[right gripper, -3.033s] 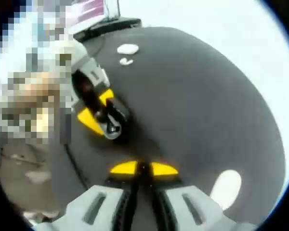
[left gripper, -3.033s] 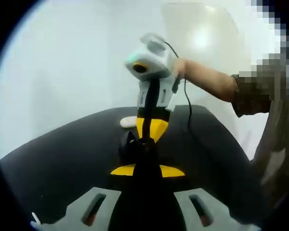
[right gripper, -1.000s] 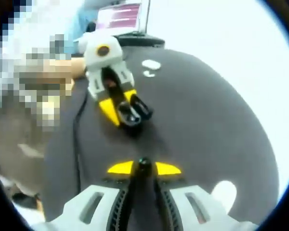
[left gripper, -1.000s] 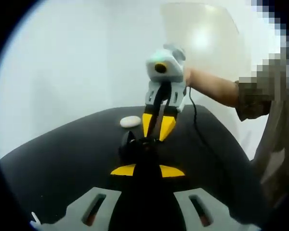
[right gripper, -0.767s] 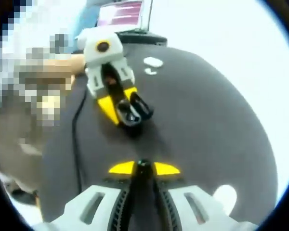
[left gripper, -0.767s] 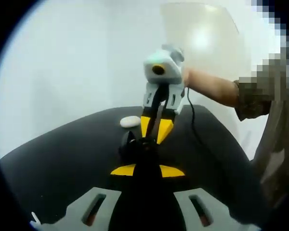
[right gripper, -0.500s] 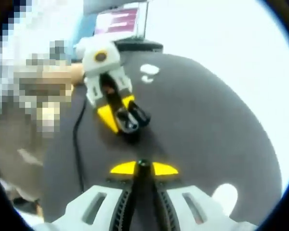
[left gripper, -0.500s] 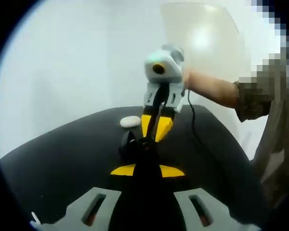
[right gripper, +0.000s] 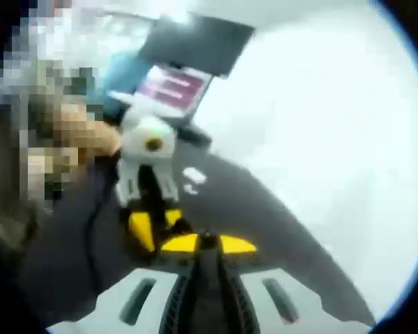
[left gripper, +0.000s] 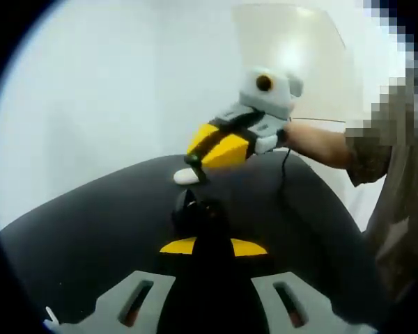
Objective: Pick up three earphones and place each one into its charging case using tactile feedback, ensure that each earphone is properly inserted and securely positioned inside the case.
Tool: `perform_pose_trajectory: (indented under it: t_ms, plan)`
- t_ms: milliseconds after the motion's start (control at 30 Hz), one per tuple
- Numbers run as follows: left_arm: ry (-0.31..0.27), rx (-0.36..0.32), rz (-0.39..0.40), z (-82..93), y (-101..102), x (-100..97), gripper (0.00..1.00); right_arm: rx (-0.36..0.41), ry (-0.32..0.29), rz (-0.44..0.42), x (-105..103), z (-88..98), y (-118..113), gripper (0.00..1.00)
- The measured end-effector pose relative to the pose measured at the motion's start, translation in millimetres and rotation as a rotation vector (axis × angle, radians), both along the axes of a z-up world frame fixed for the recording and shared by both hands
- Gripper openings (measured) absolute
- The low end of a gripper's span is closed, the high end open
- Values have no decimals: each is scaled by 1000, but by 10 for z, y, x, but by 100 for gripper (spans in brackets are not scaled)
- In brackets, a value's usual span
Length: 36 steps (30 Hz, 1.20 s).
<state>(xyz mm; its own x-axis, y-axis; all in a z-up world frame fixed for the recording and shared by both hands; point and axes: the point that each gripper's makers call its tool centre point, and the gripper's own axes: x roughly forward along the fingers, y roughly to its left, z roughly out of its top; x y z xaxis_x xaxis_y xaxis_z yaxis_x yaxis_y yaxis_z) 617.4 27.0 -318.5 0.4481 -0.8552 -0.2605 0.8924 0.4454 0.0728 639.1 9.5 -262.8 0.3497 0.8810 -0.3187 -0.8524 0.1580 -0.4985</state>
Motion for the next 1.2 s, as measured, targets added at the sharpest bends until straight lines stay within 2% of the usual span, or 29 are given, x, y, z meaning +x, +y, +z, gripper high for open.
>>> perform_pose_trajectory:
  t_ms: [67, 133, 167, 233, 400, 533, 600, 733, 767, 1200]
  plan:
    - [1, -1, 0, 0, 0, 1, 14, -7, 1, 10, -23, -38, 19, 12]
    - [2, -1, 0, 1, 1, 2, 14, -6, -56, 13, -12, 6, 24, 12]
    - [2, -1, 0, 1, 2, 2, 14, -3, -63, 10, -15, 22, 24, 12]
    - [2, -1, 0, 1, 2, 3, 14, -14, -155, 14, -13, 107, 30, 12]
    - [2, -1, 0, 0, 2, 4, 14, -118, -361, 47, -124, 177, 79, 12]
    - [1, -1, 1, 0, 2, 2, 14, -209, -470, 50, -151, 133, 104, 12]
    - [2, -1, 1, -1, 2, 2, 14, -261, -495, 59, -153, 64, 103, 12]
    - [1, 0, 1, -1, 3, 0, 14, -316, -549, 74, -161, 1, 111, 12]
    - [1, -1, 1, -2, 3, 0, 14, -334, -578, 73, -153, 5, 111, 12]
    - [2, -1, 0, -1, 2, 1, 14, -456, -664, 119, -143, -84, 85, 12]
